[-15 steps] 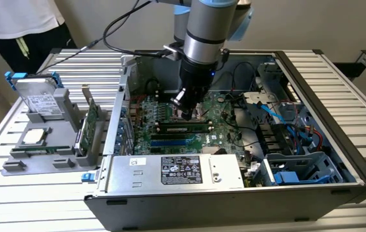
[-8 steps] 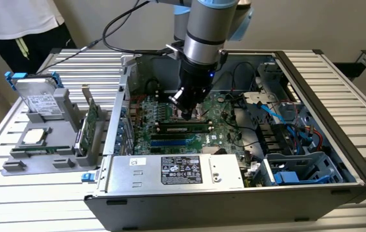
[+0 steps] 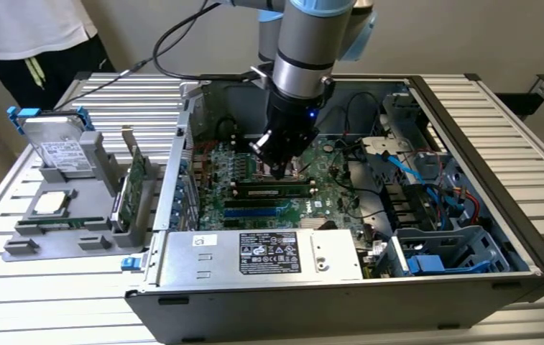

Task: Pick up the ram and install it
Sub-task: 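Press down the ram until it locks into place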

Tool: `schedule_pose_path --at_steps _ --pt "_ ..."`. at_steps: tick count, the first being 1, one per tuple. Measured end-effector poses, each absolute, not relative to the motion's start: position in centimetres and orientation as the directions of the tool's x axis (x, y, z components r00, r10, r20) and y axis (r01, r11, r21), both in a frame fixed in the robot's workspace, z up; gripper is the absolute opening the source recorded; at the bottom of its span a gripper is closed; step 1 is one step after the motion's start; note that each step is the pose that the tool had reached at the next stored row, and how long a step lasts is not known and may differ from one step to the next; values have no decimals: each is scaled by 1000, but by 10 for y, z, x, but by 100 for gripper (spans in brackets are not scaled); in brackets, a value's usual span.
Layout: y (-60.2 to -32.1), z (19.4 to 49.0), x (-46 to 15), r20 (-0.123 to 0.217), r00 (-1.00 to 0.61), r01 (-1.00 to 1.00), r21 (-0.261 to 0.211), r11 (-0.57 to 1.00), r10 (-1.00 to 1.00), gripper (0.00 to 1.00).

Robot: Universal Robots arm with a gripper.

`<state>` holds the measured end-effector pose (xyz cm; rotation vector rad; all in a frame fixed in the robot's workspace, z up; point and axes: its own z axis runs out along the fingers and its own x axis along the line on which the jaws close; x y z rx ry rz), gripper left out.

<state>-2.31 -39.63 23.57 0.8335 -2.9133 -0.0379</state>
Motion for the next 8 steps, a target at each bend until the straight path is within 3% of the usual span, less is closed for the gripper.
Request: schedule_pose_path --at_steps 8 --pt "-396 232 -23 94 -896 -432 43 901 -434 10"
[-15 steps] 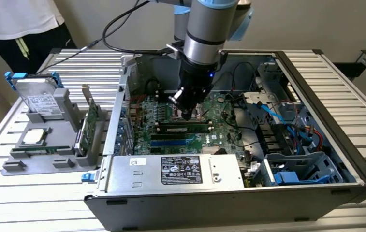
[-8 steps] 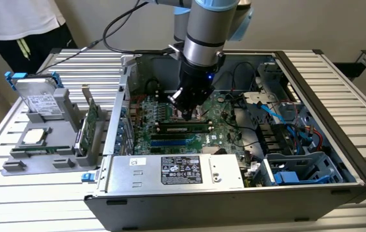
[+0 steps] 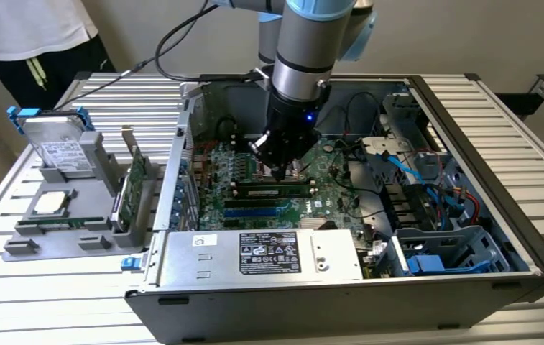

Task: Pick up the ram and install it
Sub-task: 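Press down the ram until it locks into place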

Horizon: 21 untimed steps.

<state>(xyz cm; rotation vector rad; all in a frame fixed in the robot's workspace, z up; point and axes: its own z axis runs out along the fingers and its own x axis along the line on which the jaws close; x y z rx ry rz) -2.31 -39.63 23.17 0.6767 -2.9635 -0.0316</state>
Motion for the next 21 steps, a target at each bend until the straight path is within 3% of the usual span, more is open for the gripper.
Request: schedule_pose_path --at_steps 21 --pt "-396 244 -23 102 -969 -223 17 975 -224 10"
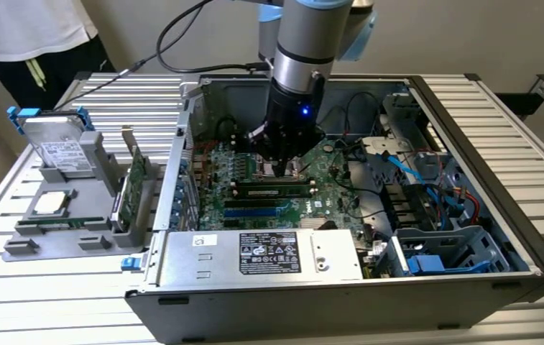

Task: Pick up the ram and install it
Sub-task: 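Press down the ram until it locks into place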

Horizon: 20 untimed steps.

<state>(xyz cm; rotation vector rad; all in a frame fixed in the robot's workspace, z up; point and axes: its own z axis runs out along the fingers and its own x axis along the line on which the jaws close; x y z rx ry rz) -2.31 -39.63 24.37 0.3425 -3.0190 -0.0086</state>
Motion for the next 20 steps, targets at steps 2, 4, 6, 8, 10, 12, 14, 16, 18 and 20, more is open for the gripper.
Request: schedule_pose_path --at_steps 2,4,6,8,10,12,14,16,18,20 --pt "-396 245 -23 102 -972 -213 15 977 -214 10" --pt "-396 246 -23 102 -974 -203 13 979 -204 10" --pt "-396 247 -23 102 -975 -196 11 981 -196 10" --pt "-397 247 -24 100 -976 -194 10 981 -195 10" --pt "-400 248 -26 98 -976 -194 9 981 -194 10" --pt "-403 248 -30 96 -976 -195 8 981 -194 10" --pt "-405 248 -31 96 -976 -194 6 981 -193 10" --pt "-405 248 -31 94 -979 -183 1 983 -183 10" --pt "-405 248 -31 93 -982 -165 -4 986 -164 10" --pt "-405 248 -31 91 -985 -147 -9 989 -146 10"
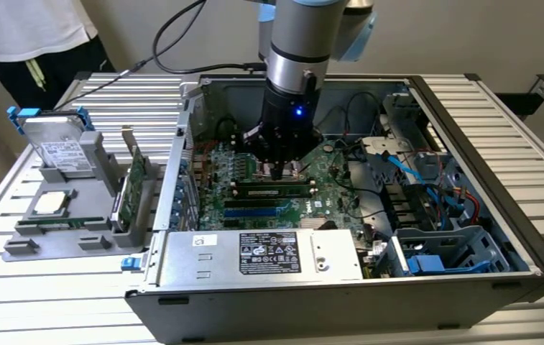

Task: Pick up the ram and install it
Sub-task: 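Press down the ram until it locks into place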

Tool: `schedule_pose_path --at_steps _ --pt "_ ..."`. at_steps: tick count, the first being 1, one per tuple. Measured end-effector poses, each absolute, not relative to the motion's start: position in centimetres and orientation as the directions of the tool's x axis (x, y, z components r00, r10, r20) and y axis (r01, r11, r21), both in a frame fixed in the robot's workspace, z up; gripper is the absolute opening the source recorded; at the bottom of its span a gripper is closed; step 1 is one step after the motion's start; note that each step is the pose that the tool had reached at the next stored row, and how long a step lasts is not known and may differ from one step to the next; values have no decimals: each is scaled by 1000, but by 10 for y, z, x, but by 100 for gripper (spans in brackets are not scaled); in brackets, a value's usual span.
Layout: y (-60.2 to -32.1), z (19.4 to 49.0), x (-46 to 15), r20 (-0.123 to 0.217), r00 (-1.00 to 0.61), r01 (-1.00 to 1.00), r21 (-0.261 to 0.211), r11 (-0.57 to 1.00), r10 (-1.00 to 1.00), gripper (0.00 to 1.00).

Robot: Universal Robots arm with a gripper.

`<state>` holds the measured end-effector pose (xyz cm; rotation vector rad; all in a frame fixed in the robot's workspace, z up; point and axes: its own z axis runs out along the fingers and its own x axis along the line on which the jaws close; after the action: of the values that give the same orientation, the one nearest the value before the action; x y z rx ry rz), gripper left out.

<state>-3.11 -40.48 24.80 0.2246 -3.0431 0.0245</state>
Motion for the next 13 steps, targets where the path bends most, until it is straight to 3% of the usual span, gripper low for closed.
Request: schedule_pose_path --at_steps 13 --pt "-405 248 -31 78 -997 -24 -45 999 -21 10"
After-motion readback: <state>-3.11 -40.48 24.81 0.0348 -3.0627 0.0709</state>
